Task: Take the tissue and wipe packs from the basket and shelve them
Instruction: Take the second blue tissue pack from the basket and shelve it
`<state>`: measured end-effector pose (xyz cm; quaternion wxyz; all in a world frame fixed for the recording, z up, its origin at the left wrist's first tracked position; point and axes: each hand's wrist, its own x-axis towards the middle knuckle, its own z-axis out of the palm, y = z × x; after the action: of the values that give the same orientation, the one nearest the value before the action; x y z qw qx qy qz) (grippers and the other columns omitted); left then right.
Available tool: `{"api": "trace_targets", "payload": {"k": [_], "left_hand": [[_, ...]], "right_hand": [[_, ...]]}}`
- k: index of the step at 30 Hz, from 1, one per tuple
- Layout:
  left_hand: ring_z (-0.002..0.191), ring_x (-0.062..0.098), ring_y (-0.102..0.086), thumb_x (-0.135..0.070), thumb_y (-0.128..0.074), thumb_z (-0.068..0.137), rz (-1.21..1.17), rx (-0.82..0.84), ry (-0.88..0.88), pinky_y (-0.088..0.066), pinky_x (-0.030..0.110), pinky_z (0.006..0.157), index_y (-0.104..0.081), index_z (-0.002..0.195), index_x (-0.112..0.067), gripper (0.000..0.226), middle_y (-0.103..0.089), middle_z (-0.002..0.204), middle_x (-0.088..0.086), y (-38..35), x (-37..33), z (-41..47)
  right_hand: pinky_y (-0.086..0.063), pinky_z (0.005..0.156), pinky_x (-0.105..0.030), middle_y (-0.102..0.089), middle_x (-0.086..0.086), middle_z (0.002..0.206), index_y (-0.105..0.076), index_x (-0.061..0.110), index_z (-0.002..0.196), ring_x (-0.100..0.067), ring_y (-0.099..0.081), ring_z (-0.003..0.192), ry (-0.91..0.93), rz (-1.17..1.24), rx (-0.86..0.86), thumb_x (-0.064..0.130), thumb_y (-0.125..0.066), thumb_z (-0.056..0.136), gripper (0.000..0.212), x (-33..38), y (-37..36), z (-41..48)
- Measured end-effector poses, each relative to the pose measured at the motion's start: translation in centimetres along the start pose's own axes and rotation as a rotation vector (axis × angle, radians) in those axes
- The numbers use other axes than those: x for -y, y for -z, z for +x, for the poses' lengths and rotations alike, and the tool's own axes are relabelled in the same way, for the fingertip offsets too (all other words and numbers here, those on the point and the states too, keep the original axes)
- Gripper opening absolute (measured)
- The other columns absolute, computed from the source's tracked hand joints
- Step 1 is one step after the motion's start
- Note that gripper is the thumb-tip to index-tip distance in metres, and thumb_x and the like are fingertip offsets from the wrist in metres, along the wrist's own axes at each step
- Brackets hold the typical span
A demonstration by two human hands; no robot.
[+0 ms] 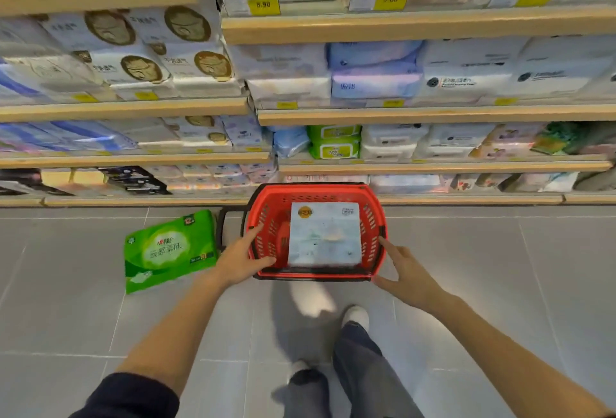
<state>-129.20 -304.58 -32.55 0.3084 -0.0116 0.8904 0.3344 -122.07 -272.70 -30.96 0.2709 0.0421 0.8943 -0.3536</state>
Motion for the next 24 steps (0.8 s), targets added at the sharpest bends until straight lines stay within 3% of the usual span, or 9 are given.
{"api": "trace_targets", "payload": {"k": [3,7,12,16,18,21,24], "left_hand": [[0.118,0.022,-0.052,-0.025,-0.076,0.074,-0.008,-0.006,0.048,-0.04,0.028,0.096,-0.029,0.144,-0.013,0.085,-0.052,0.133,0.01,-2.2,0.7,2.0],[0.112,0.018,-0.046,-0.03,-0.074,0.071,0.028,0.022,0.049,-0.034,0.019,0.094,-0.031,0.142,-0.012,0.085,-0.05,0.131,0.017,-5.2,2.4,5.2],[0.125,0.03,-0.043,-0.056,-0.062,0.057,0.019,0.043,0.131,-0.037,0.037,0.106,-0.029,0.144,-0.021,0.099,-0.041,0.134,0.018,-9.5,6.7,11.1],[0.124,0.03,-0.047,-0.037,-0.076,0.066,-0.055,0.04,0.175,-0.038,0.038,0.106,-0.024,0.145,-0.025,0.095,-0.042,0.135,0.015,-13.3,10.1,16.8],[0.126,0.029,-0.044,-0.037,-0.077,0.067,-0.052,0.013,0.16,-0.035,0.034,0.105,-0.021,0.145,-0.022,0.097,-0.042,0.137,0.014,-15.2,11.7,19.7],[0.13,0.028,-0.039,-0.044,-0.074,0.063,-0.043,0.004,0.152,-0.035,0.037,0.103,-0.014,0.146,-0.033,0.103,-0.037,0.141,0.011,-17.8,14.1,23.8],[0.138,0.029,-0.027,-0.028,-0.079,0.068,0.012,0.009,0.138,-0.03,0.041,0.108,-0.007,0.146,-0.032,0.107,-0.025,0.15,0.011,-20.2,16.6,27.4]], "right_hand": [[-0.032,0.104,-0.029,-0.029,-0.011,0.148,-0.008,0.022,0.144,-0.024,-0.036,0.132,0.001,-0.012,0.044,0.031,-0.06,0.085,0.08,-1.7,0.2,2.8],[-0.033,0.105,-0.029,-0.027,-0.012,0.148,-0.004,0.023,0.145,-0.024,-0.037,0.132,-0.042,0.008,0.104,0.027,-0.06,0.086,0.081,-4.3,-0.9,7.3],[-0.035,0.105,-0.033,-0.029,-0.012,0.145,-0.006,0.024,0.145,-0.027,-0.036,0.131,-0.112,0.091,0.13,0.021,-0.064,0.083,0.085,-9.2,-4.8,14.0],[-0.039,0.102,-0.038,-0.026,-0.011,0.146,-0.008,0.026,0.146,-0.027,-0.035,0.132,-0.186,0.14,0.126,0.021,-0.07,0.076,0.093,-13.9,-9.4,20.0],[-0.039,0.103,-0.038,-0.023,-0.009,0.146,-0.009,0.028,0.146,-0.027,-0.035,0.132,-0.192,0.139,0.111,0.021,-0.072,0.074,0.096,-15.9,-11.4,22.9],[-0.036,0.105,-0.038,-0.023,-0.011,0.145,-0.009,0.027,0.146,-0.029,-0.036,0.131,-0.185,0.104,0.073,0.021,-0.076,0.071,0.101,-18.8,-14.1,27.0],[-0.032,0.107,-0.037,-0.021,-0.015,0.146,-0.008,0.028,0.146,-0.029,-0.03,0.133,-0.157,0.067,0.046,0.021,-0.079,0.069,0.104,-20.7,-16.1,30.5]]}}
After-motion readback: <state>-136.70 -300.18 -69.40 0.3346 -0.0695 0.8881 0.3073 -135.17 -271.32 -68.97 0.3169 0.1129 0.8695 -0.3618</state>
